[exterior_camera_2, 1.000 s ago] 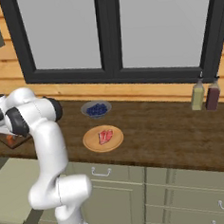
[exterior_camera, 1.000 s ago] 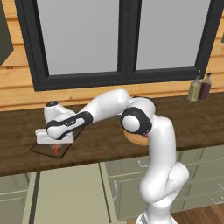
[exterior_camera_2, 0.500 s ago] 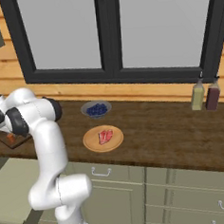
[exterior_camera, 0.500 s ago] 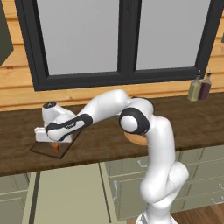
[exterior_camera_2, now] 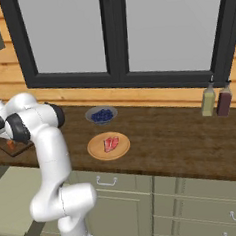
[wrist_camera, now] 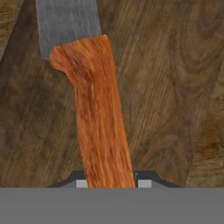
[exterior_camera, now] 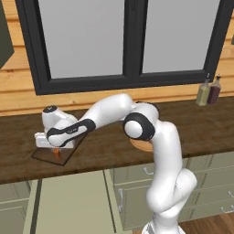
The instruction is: Pick up the knife from the drawer and place it on the cutting board. Then place the meat from the plate to the cutting board.
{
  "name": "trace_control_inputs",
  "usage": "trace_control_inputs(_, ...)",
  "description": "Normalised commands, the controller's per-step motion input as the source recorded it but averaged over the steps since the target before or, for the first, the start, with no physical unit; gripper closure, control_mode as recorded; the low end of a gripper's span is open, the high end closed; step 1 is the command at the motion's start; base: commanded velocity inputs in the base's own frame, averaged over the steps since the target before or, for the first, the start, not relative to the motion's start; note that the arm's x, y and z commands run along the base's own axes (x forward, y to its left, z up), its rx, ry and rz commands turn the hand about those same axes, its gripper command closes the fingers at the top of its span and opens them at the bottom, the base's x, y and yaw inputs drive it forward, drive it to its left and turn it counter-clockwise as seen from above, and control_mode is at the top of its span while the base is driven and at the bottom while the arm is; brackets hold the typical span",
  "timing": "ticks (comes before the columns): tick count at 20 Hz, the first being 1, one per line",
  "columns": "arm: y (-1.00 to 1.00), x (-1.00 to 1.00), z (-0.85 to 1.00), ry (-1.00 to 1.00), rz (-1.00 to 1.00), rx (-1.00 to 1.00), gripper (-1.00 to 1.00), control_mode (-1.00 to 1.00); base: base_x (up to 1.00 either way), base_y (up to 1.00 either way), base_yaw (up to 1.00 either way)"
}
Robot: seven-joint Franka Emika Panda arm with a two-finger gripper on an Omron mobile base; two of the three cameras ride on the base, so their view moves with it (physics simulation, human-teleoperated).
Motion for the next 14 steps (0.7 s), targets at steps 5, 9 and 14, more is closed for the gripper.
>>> trace_control_inputs(5,0.00,0.00,0.00,0.00,0.00,0.00,-1.00,-1.00,0.00,0.00,0.00)
trace_control_inputs(9,0.00,0.00,0.00,0.00,0.00,0.00,-1.00,-1.00,0.00,0.00,0.00)
trace_control_inputs(14,0.00,-0.01,0.22,0.00,0.00,0.00,-1.00,-1.00,0.00,0.00,0.00)
